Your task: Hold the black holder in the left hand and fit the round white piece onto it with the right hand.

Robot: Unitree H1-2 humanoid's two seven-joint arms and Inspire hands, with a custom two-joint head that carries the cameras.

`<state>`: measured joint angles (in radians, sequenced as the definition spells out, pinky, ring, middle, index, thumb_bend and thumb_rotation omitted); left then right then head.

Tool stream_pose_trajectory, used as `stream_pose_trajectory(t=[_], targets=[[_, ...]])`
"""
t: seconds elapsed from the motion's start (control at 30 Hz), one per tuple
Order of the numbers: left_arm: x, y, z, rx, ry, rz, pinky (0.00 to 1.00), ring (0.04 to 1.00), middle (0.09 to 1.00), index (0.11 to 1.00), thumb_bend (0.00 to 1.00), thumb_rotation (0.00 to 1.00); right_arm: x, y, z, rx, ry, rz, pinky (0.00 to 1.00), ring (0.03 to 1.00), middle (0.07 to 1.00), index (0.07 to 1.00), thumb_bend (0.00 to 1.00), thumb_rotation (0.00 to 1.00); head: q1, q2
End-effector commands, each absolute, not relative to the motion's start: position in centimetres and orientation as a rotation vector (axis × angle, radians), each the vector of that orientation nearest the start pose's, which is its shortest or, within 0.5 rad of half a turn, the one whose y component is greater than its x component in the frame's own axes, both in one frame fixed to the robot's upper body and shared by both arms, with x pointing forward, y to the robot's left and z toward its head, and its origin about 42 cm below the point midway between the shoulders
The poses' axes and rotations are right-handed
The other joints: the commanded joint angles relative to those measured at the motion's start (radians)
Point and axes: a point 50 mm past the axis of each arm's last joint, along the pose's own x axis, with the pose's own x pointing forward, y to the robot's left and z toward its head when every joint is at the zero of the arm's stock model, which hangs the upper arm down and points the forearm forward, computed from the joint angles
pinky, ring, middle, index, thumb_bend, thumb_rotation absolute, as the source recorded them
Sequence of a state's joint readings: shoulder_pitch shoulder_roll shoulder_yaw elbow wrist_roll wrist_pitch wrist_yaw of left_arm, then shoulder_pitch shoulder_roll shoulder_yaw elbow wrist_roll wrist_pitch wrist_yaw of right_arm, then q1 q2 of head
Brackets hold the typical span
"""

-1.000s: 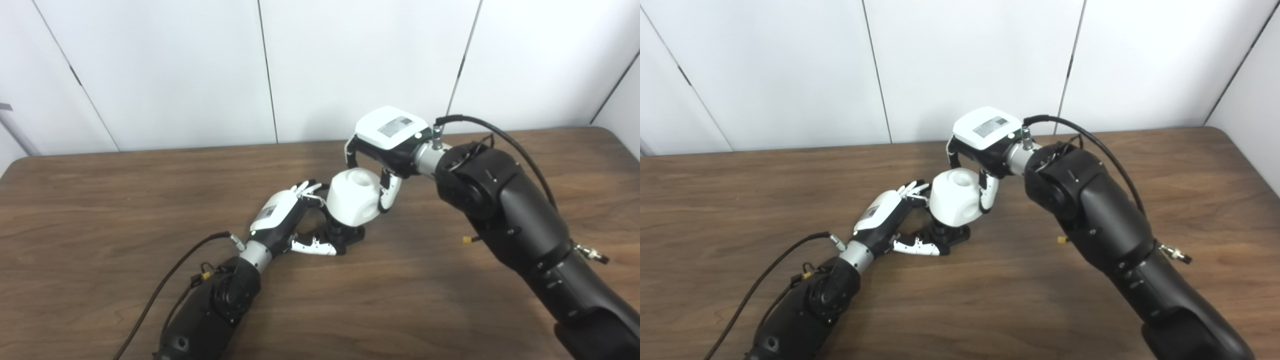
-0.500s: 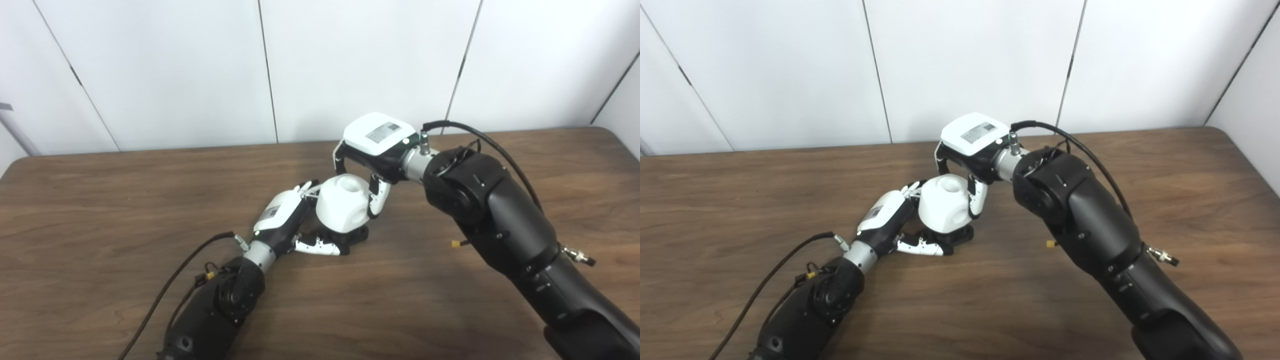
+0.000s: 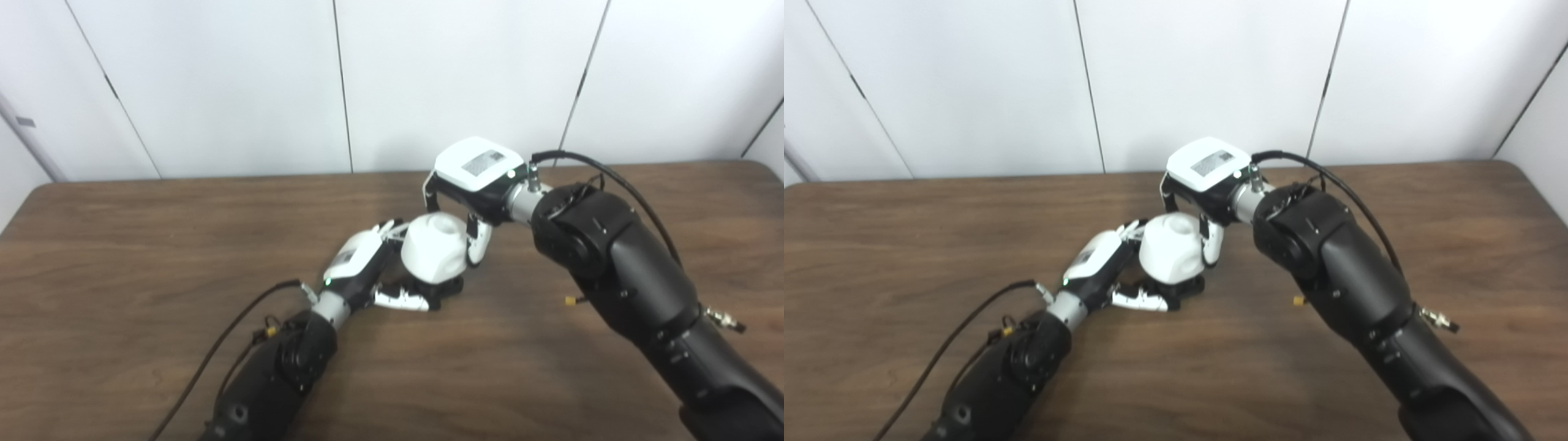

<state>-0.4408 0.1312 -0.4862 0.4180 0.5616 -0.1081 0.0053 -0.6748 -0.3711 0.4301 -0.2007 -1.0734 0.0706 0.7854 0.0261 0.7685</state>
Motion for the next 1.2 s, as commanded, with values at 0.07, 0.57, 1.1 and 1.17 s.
stream_pose_trajectory(t=[0.07, 0.57, 1.1, 1.17], targets=[[35.7, 8.8, 7.0, 0.905, -0.088, -0.705, 1.00, 1.000, 0.933, 0.481, 0.52, 0.06, 39.8, -14.6, 31.7, -1.748, -0.407, 0.598, 0.82, 0.803, 0.779, 0.483, 0.53, 0.14, 0.002, 0.004], [35.7, 8.8, 7.1, 0.904, -0.081, -0.706, 1.00, 1.000, 0.935, 0.481, 0.52, 0.06, 39.4, -14.5, 31.0, -1.789, -0.432, 0.656, 0.81, 0.799, 0.776, 0.482, 0.53, 0.14, 0.006, 0.012], [35.8, 9.1, 6.9, 0.909, -0.072, -0.711, 1.00, 1.000, 0.928, 0.481, 0.52, 0.06, 39.2, -14.9, 32.2, -1.801, -0.347, 0.631, 0.83, 0.901, 1.000, 1.000, 1.00, 0.35, -0.004, 0.003], [35.8, 9.1, 6.9, 0.911, -0.071, -0.711, 1.00, 1.000, 0.927, 0.481, 0.52, 0.06, 39.2, -15.0, 32.2, -1.806, -0.346, 0.629, 0.82, 0.898, 1.000, 1.000, 1.00, 0.35, -0.005, 0.003]])
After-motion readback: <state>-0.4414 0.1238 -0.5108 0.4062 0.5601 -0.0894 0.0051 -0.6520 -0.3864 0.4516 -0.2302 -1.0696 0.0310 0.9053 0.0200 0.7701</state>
